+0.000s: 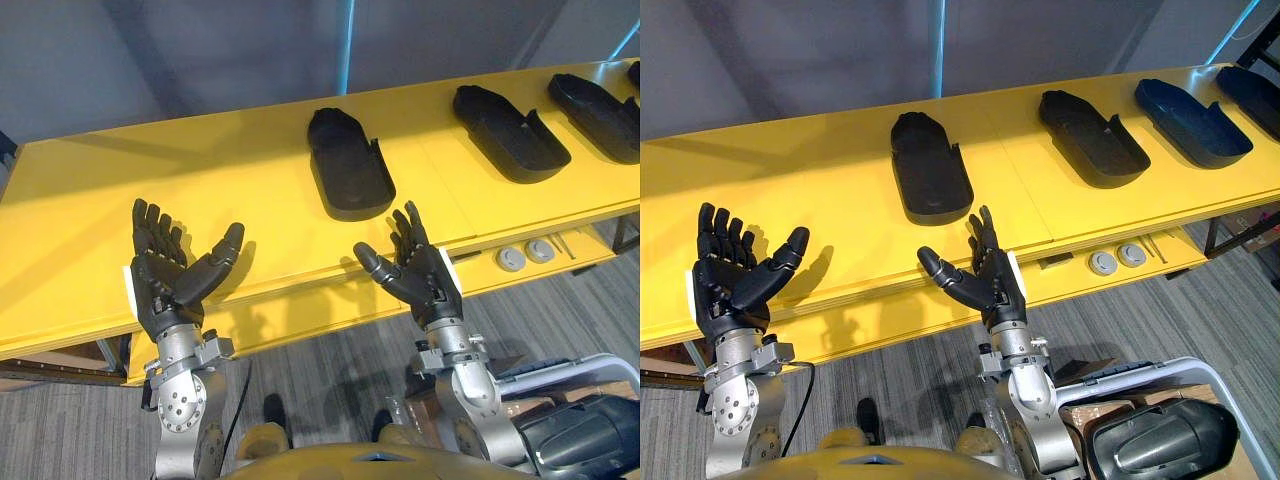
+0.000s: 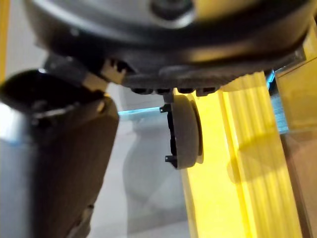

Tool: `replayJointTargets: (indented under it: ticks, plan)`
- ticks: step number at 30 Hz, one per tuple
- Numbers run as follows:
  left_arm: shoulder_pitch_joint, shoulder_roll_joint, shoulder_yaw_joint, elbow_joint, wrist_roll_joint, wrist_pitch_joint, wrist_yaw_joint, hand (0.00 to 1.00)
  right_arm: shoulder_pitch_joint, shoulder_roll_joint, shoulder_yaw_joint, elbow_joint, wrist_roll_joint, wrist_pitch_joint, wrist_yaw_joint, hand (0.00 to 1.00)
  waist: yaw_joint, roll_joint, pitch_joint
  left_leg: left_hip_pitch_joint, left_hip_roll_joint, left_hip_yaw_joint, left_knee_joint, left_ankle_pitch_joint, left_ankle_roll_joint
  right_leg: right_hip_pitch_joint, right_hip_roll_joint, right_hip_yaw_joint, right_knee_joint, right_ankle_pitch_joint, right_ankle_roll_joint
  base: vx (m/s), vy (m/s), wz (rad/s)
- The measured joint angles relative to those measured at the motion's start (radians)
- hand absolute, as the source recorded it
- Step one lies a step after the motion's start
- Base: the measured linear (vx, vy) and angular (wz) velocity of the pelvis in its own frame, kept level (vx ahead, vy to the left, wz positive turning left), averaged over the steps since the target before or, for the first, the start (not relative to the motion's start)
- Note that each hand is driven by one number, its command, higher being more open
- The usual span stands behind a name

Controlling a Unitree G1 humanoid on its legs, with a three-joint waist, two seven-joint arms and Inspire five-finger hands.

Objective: Walk over and take three plastic housings, then place them on the shelf

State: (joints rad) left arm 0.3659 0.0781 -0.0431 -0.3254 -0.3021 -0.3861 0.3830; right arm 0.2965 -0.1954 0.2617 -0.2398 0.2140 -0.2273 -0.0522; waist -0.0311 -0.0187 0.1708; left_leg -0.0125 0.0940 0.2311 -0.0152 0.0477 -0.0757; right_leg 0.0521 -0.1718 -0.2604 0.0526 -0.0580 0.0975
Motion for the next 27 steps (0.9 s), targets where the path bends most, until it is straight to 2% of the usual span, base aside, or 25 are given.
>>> replayJointTargets:
  ticks: [10, 15, 24, 27]
  plan:
    - [0.025, 0.001, -0.024, 0.0, -0.001, 0.0, 0.019, 1.0, 0.033, -0.005, 0.032, -0.014, 0.034, -0.017, 0.017, 1.0, -0.002, 0.0, 0.0, -0.003, 0.002, -0.001, 0.014, -0.008, 0.001, 0.001, 0.0, 0.002, 0.003, -0.004, -0.002, 0.0, 0.0, 0.0]
    - [0.027, 0.002, -0.031, 0.0, -0.001, 0.0, 0.024, 1.0, 0.022, -0.021, 0.064, -0.007, 0.027, -0.026, -0.021, 1.0, -0.001, 0.001, 0.003, -0.015, 0.004, -0.01, 0.042, -0.018, 0.003, 0.0, -0.002, -0.004, 0.018, -0.012, -0.003, -0.01, 0.001, 0.03]
    - [0.023, 0.01, -0.04, 0.0, -0.001, 0.001, 0.019, 1.0, -0.109, -0.046, 0.101, 0.078, -0.011, -0.025, -0.06, 1.0, 0.004, 0.003, 0.006, -0.034, 0.005, -0.038, 0.074, -0.021, 0.004, 0.004, -0.005, -0.027, 0.036, -0.016, -0.004, -0.03, 0.002, 0.07]
    - [0.023, 0.01, -0.038, 0.0, -0.001, 0.002, 0.007, 1.0, -0.142, -0.047, 0.103, 0.084, -0.012, -0.024, -0.068, 1.0, 0.02, 0.005, 0.008, -0.034, 0.004, -0.048, 0.081, -0.021, 0.004, 0.015, -0.004, -0.038, 0.035, -0.016, -0.004, -0.03, 0.001, 0.09]
